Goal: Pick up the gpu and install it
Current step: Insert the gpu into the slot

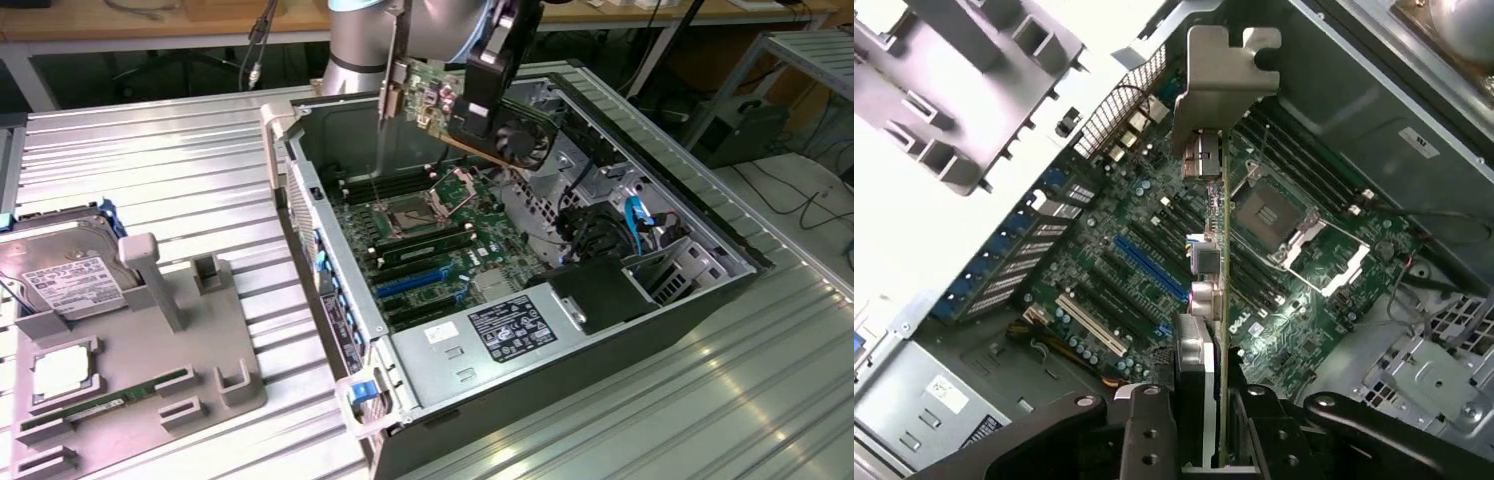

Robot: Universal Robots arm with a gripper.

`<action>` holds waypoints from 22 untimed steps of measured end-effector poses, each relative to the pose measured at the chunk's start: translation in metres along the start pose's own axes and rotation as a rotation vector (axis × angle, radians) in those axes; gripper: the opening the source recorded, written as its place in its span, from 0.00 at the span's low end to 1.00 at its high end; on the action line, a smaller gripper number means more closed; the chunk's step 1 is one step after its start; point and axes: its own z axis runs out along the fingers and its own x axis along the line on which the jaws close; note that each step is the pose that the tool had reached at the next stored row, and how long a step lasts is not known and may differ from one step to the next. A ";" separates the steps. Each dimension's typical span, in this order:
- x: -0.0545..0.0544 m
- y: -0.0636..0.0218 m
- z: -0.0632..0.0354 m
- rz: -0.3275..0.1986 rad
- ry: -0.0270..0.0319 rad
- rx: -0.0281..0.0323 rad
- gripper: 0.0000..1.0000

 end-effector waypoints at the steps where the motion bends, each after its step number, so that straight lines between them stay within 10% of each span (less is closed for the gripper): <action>1: 0.000 0.0000 0.0000 -0.020 0.0008 0.0000 0.28; 22: 0.000 0.0000 0.0000 -0.544 0.0212 -0.0011 0.28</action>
